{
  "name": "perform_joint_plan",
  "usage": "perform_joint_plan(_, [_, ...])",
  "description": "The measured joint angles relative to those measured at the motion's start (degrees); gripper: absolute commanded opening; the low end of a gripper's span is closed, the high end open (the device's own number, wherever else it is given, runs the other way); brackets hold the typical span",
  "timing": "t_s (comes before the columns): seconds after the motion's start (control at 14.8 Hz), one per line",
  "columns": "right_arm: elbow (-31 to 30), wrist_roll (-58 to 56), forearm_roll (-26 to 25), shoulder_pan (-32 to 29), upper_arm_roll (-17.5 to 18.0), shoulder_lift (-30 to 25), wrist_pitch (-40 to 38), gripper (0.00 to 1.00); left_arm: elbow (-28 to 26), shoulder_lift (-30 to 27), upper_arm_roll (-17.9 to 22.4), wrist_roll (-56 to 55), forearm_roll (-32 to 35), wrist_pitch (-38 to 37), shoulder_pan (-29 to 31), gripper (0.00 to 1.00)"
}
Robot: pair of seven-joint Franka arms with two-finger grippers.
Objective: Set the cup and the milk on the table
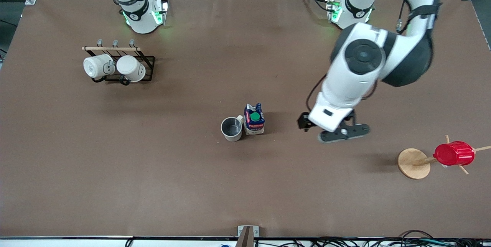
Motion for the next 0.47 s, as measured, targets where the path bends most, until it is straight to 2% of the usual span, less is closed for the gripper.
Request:
perform_joint_plan(0.27, [0.0, 0.0, 0.0, -0.6, 1.1, 0.0, 0.0, 1.00, -1.0, -3.6, -0.2, 10.0, 0.0, -4.4, 5.4, 1.00])
perform_joint_plan(0.47, [0.0, 0.0, 0.0, -0.6, 1.4, 0.0, 0.0, 1.00, -4.4, -7.2, -0.2, 15.4, 0.0, -4.8, 8.2, 1.00])
